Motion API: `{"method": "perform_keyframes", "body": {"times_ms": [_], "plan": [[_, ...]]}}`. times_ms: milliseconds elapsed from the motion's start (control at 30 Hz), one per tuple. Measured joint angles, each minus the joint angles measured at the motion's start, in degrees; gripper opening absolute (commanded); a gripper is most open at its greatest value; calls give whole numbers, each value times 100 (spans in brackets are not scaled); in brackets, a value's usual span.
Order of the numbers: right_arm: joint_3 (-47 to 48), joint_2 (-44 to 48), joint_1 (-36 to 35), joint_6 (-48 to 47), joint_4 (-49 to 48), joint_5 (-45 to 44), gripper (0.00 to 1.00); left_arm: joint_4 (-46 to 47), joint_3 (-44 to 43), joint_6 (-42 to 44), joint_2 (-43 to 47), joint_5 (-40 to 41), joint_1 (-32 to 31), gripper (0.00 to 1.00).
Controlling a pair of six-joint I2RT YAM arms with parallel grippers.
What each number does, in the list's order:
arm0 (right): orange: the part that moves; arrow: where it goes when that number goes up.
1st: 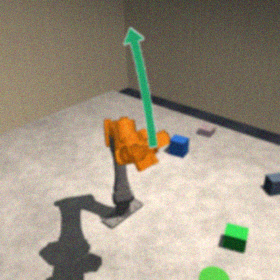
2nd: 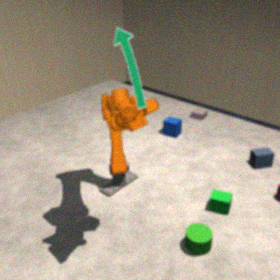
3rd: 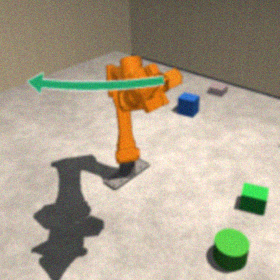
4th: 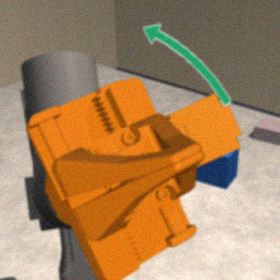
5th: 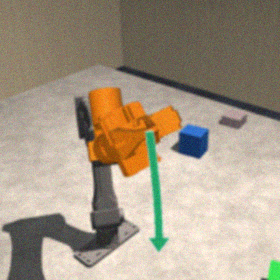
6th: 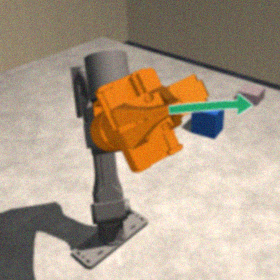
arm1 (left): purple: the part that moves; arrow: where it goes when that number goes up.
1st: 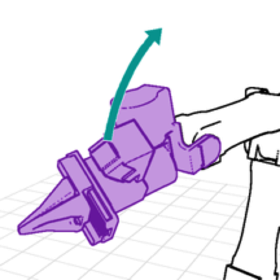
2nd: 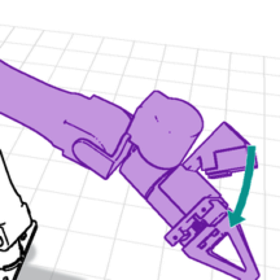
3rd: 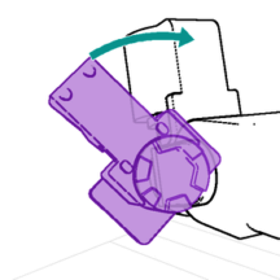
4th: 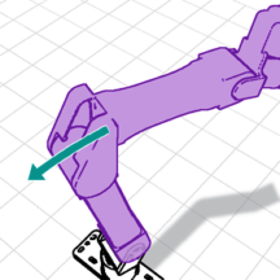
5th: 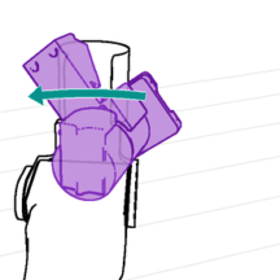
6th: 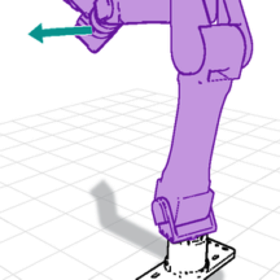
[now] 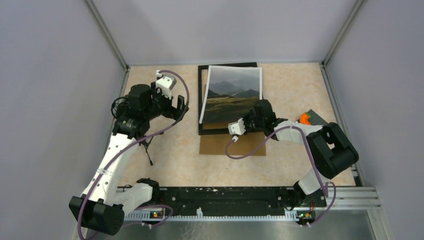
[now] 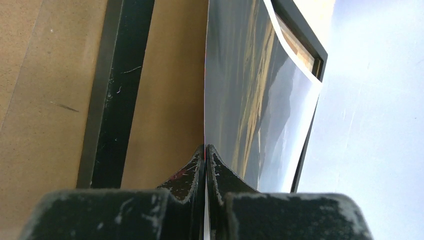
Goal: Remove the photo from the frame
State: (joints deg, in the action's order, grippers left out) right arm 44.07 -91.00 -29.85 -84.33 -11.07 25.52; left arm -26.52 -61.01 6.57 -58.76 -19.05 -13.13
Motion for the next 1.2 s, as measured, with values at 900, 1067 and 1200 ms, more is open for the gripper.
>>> {"method": "perform_keyframes", "body": {"times_ms": [900, 1067, 1200], "plan": [[-1049, 144, -57, -243, -629, -70, 7, -2, 28, 4, -63, -85, 15, 99], [-1115, 415, -275, 28, -551, -140, 8, -2, 28, 15, -63, -101, 22, 99], [-1115, 409, -297, 109, -592, -216, 20, -2, 28, 17, -63, -105, 26, 99]]}}
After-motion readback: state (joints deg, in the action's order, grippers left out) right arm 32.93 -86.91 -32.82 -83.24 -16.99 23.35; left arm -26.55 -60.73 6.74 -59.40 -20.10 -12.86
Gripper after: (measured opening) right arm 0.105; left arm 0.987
